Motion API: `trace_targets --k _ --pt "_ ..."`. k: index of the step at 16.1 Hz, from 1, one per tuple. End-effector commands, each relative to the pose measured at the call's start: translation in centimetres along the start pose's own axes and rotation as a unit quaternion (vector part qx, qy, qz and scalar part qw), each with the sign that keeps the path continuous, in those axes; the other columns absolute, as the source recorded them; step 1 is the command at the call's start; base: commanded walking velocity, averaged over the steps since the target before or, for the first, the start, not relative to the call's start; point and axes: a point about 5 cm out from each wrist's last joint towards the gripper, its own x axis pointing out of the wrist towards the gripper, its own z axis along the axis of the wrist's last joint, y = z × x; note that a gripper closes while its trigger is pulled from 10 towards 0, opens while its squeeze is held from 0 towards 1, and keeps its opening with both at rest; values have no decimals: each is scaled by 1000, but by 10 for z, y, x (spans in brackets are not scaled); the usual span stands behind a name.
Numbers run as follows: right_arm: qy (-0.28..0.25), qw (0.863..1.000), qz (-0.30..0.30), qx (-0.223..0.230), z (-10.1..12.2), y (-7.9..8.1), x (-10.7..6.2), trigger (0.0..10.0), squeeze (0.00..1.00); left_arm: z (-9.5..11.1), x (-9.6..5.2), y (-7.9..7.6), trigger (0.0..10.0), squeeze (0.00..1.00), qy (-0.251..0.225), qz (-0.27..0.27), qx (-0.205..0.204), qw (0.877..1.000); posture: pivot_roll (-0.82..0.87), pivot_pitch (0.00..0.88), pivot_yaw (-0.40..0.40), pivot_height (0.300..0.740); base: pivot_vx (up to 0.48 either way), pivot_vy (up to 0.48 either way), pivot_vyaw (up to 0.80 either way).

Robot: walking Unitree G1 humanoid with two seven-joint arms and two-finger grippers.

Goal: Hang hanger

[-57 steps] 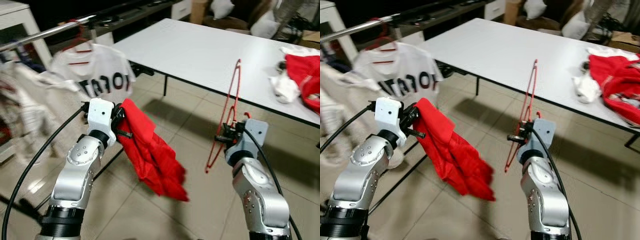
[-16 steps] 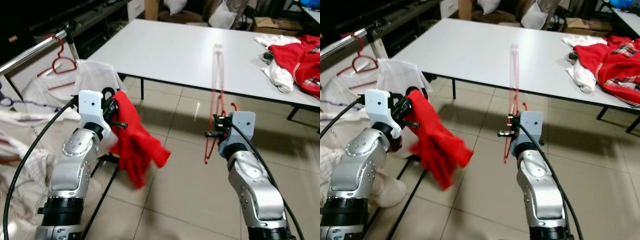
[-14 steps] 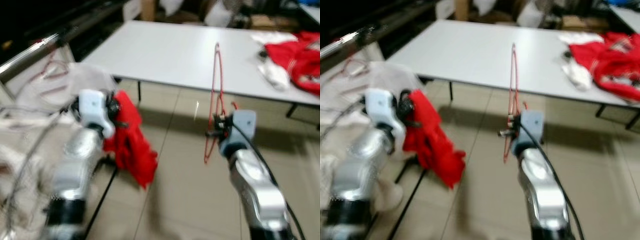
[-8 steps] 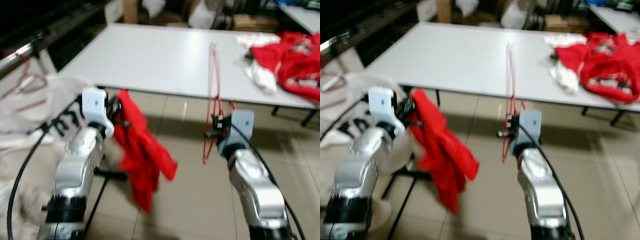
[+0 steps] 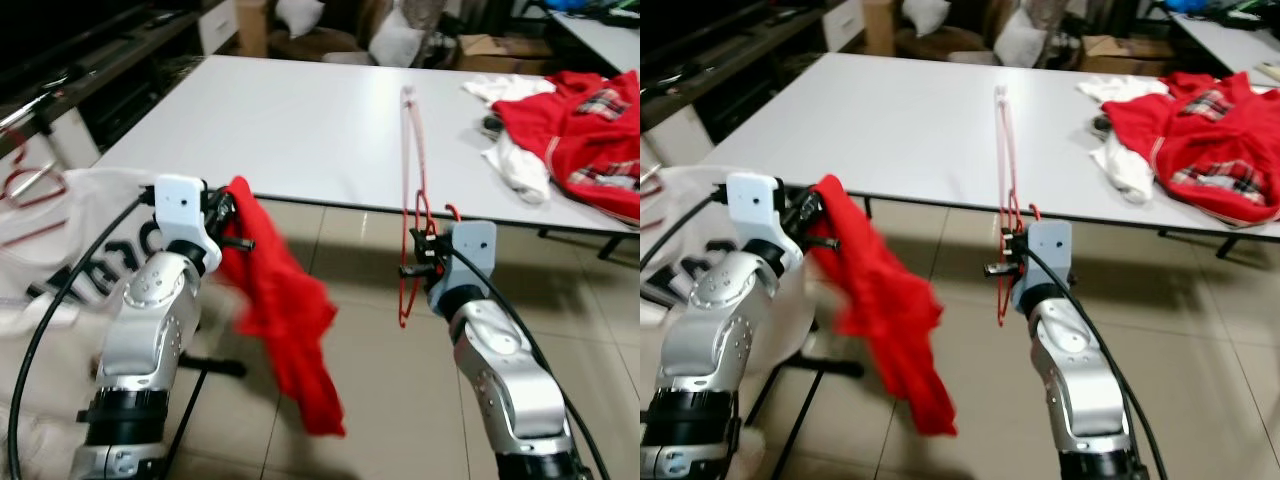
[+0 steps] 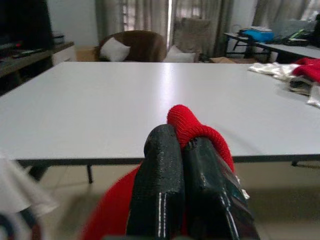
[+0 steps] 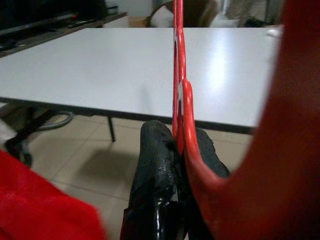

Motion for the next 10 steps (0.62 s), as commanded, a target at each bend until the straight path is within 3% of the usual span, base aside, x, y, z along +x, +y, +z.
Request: trace_targets --k 1,10 --pt "-10 1000 -5 -2 5 -5 -1 10000 0 10 4 -7 10000 0 -20 -10 2 1000 -67 0 34 740 349 0 0" --pt "-6 1000 -3 -1 3 -5 -1 10000 0 10 4 -6 10000 0 -20 -8 0 1000 -64 0 31 740 351 0 0"
